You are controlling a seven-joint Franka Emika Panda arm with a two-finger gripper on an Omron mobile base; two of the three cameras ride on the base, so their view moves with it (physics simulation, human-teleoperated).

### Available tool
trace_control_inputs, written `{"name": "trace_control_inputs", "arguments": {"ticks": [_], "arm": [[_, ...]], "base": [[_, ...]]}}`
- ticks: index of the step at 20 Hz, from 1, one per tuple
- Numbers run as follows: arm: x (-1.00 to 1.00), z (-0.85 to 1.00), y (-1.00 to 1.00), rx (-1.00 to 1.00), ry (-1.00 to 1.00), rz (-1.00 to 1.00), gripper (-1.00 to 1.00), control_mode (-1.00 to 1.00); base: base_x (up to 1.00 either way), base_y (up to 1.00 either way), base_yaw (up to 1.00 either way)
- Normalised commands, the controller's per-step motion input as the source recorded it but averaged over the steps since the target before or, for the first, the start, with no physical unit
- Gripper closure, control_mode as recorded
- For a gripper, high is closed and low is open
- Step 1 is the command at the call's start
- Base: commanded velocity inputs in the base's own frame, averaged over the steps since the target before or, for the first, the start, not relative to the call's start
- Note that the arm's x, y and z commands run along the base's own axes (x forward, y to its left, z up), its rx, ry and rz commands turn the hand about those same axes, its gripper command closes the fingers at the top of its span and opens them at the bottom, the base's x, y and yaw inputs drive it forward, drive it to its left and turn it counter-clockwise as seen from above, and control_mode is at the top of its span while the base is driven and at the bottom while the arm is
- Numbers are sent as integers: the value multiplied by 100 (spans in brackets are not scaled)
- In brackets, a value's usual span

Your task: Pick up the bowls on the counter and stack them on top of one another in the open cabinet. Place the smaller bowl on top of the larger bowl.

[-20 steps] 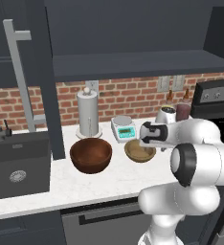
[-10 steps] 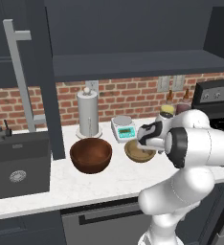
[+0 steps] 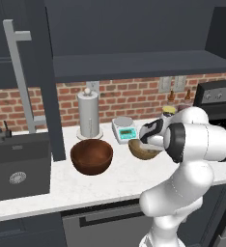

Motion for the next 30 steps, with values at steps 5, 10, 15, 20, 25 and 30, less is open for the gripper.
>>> {"name": "trace_control_inputs", "arguments": {"ticks": [5,10,15,20,25,30], "arm": [[0,0,0,1,0,0,100,-100],[0,30,2,1,0,0,100,-100],[-3,73,6,0,-1,0,100,-100],[-16,82,20,0,-2,0,100,-100],[-16,88,18,0,-3,0,100,-100],[-5,62,47,0,0,0,100,-100]], "base": [[0,0,0],[0,0,0],[0,0,0],[0,0,0],[0,0,0],[0,0,0]]}}
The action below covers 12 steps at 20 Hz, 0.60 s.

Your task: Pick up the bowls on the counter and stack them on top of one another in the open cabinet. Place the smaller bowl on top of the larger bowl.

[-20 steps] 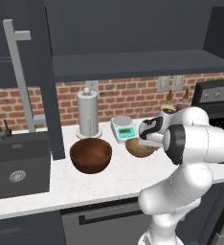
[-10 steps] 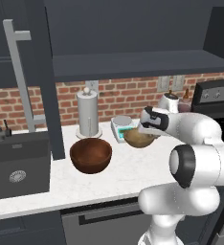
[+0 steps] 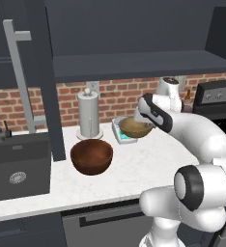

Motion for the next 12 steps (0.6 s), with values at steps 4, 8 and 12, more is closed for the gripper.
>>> {"name": "trace_control_inputs", "arguments": {"ticks": [4,8,12], "arm": [[0,2,83,0,2,3,100,-100],[0,-10,89,-2,1,6,100,-100],[0,-15,89,-3,0,7,100,-100]], "base": [[0,0,0],[0,0,0],[0,0,0]]}}
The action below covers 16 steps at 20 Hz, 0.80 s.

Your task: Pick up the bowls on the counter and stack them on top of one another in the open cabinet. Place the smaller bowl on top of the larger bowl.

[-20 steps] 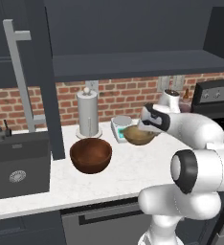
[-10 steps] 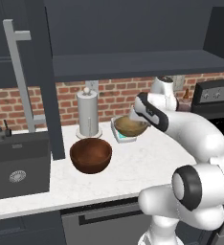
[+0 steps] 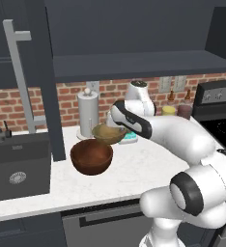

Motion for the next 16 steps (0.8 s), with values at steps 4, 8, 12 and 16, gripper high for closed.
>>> {"name": "trace_control_inputs", "arguments": {"ticks": [4,8,12,16], "arm": [[0,-14,70,-1,0,9,100,-100],[-1,-16,37,-1,2,6,100,-100],[0,-43,24,-6,3,4,100,-100],[2,-61,18,-7,8,3,100,-100]], "base": [[0,0,0],[0,0,0],[0,0,0],[0,0,0]]}}
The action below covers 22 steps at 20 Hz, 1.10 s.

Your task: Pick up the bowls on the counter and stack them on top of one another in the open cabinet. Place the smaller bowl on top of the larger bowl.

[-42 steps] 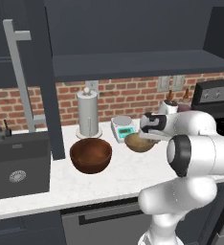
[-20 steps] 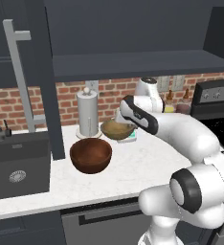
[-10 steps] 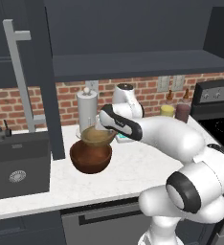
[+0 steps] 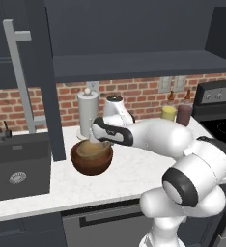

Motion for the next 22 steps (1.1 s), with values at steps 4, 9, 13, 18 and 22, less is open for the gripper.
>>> {"name": "trace_control_inputs", "arguments": {"ticks": [4,9,13,18,22], "arm": [[8,-50,18,-6,9,4,100,-100],[4,-13,17,-1,1,1,100,-100],[1,0,8,0,0,0,100,-100],[1,8,0,0,-11,0,100,-100],[0,12,0,0,-16,0,100,-100]], "base": [[0,0,0],[0,0,0],[0,0,0],[0,0,0],[0,0,0]]}}
